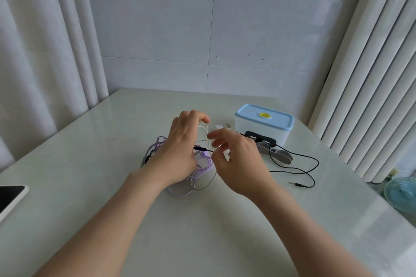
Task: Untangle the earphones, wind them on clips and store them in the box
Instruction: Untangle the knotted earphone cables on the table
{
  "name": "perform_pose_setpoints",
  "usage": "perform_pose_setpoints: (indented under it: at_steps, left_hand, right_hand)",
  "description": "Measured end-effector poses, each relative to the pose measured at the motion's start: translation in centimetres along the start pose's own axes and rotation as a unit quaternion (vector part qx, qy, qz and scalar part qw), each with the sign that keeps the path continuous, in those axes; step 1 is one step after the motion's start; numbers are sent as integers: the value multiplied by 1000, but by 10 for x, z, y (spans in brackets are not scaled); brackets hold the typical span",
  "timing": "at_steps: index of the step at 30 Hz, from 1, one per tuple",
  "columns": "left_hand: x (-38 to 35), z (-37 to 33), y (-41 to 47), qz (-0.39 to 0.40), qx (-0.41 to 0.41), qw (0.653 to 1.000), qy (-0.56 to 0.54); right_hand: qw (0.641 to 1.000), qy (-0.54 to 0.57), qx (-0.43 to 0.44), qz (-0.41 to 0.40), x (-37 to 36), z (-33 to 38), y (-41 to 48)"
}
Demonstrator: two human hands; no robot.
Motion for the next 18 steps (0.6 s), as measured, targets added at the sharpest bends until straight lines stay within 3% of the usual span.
perform_pose_setpoints:
  at_steps: [11, 16, 18]
  left_hand:
    - [18, -12, 4, -101, -68, 987, -100]
    - [21, -11, 4, -93, -76, 993, 0]
    - [30, -11, 1, -136, -55, 988, 51]
  right_hand:
    - [999, -21, 23, -28, -6, -5, 5]
    - [999, -28, -10, -28, -5, -12, 3]
    - [998, -20, -34, -43, 0, -16, 3]
Point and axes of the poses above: each hand's wrist, its own y-axis towards the middle knuckle, its own x-axis out of the back of the hand, z = x × y, the point moved 8 cm from there along y, towards the middle knuckle
